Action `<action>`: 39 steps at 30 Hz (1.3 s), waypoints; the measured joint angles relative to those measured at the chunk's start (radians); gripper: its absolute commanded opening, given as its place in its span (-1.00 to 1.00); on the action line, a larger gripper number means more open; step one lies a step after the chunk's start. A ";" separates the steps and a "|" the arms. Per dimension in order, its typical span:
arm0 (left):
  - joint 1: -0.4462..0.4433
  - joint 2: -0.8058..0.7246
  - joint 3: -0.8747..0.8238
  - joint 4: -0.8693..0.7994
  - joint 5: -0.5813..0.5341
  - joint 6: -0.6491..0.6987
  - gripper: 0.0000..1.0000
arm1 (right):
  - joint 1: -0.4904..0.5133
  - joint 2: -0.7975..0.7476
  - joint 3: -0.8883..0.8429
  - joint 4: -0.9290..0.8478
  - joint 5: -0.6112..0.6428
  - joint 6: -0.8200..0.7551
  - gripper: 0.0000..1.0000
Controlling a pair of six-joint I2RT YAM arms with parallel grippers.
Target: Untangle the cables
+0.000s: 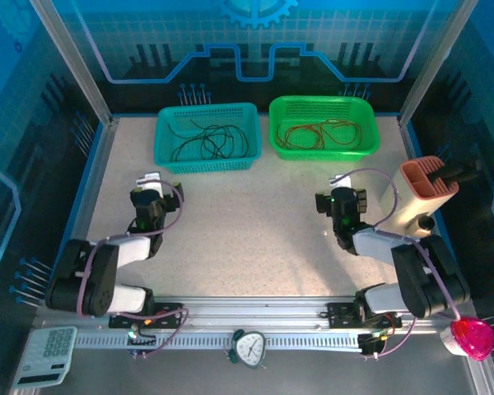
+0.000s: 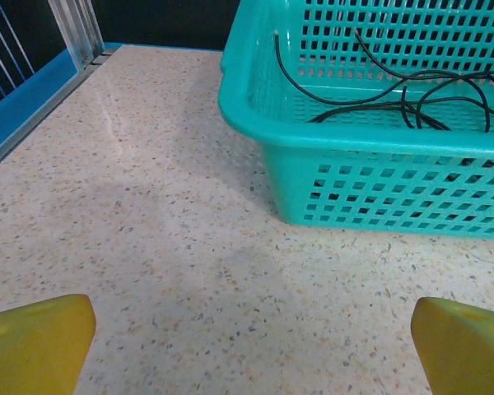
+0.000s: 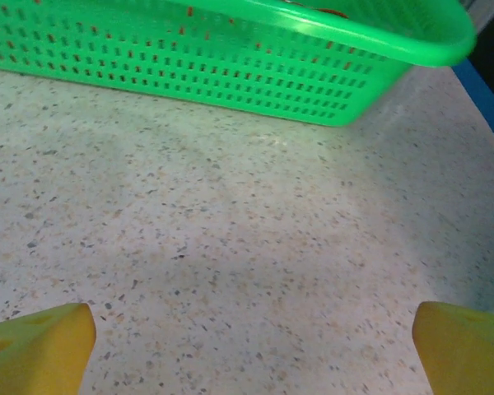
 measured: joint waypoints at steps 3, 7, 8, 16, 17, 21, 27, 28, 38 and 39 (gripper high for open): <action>0.001 0.098 -0.002 0.101 0.016 0.013 0.99 | -0.009 0.060 -0.039 0.199 -0.052 -0.057 0.99; 0.006 0.150 -0.004 0.156 0.055 0.021 0.99 | -0.066 0.089 -0.117 0.362 -0.126 -0.067 0.99; 0.009 0.150 0.000 0.155 0.066 0.021 0.99 | -0.084 0.098 -0.127 0.398 -0.143 -0.063 0.99; 0.055 0.150 0.045 0.128 0.170 0.020 0.99 | -0.176 0.152 -0.037 0.375 -0.282 -0.020 0.99; 0.056 0.150 0.046 0.125 0.177 0.019 0.99 | -0.189 0.152 -0.027 0.375 -0.290 -0.014 0.99; 0.058 0.150 0.046 0.117 0.195 0.018 0.98 | -0.189 0.151 -0.020 0.364 -0.295 -0.007 0.99; 0.058 0.150 0.046 0.106 0.204 0.017 0.99 | -0.178 0.151 -0.020 0.352 -0.300 -0.007 0.99; 0.058 0.150 0.046 0.106 0.205 0.017 0.99 | -0.179 0.151 -0.020 0.349 -0.307 -0.007 0.99; 0.059 0.150 0.047 0.105 0.210 0.017 0.99 | -0.196 0.151 -0.018 0.323 -0.352 -0.003 0.99; 0.059 0.150 0.047 0.105 0.211 0.017 0.99 | -0.200 0.151 -0.018 0.322 -0.356 -0.003 0.99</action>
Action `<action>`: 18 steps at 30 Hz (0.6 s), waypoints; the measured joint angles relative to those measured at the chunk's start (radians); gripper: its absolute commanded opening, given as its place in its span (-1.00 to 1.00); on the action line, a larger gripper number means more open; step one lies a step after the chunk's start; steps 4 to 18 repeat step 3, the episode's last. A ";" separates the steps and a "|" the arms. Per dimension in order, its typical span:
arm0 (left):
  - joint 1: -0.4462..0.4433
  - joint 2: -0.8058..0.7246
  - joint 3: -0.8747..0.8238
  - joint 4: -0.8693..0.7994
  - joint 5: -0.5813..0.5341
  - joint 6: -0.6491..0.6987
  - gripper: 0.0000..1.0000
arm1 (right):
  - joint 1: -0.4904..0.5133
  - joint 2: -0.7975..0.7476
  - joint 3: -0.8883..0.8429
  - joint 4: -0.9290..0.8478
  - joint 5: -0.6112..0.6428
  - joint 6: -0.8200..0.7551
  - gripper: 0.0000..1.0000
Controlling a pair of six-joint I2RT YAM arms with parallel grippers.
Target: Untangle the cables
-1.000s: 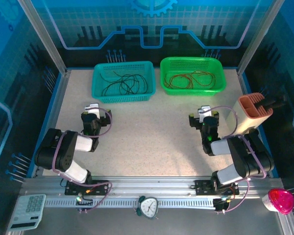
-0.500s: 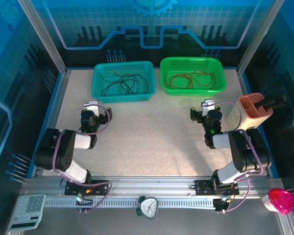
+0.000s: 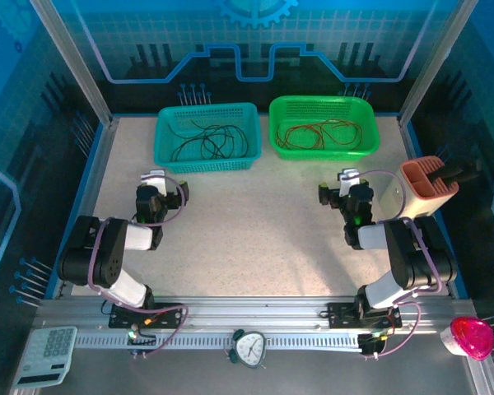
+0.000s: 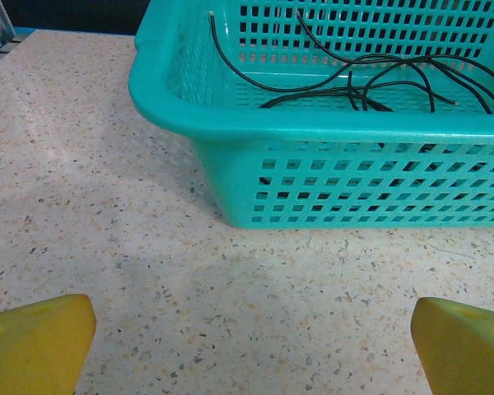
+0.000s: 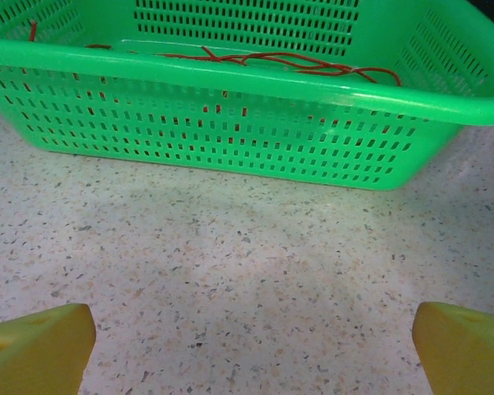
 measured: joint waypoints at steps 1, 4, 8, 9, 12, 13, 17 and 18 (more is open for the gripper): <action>0.000 0.000 0.000 0.000 0.000 0.000 0.99 | -0.003 0.000 0.000 -0.001 -0.005 0.000 0.99; 0.000 0.000 0.000 0.000 0.000 0.000 0.99 | -0.003 0.000 0.001 -0.001 -0.012 0.000 0.99; 0.000 0.000 0.000 0.000 0.000 0.000 0.99 | -0.003 0.000 0.001 -0.001 -0.012 0.000 0.99; 0.000 0.000 0.000 0.000 0.000 0.000 0.99 | -0.003 0.000 0.001 -0.001 -0.012 0.000 0.99; 0.000 0.000 0.000 0.000 0.000 0.000 0.99 | -0.003 0.000 0.001 -0.001 -0.012 0.000 0.99; 0.000 0.000 0.000 0.000 0.000 0.000 0.99 | -0.003 0.000 0.001 -0.001 -0.012 0.000 0.99; 0.000 0.000 0.000 0.000 0.000 0.000 0.99 | -0.003 0.000 0.001 -0.001 -0.012 0.000 0.99; 0.000 0.000 0.000 0.000 0.000 0.000 0.99 | -0.003 0.000 0.001 -0.001 -0.012 0.000 0.99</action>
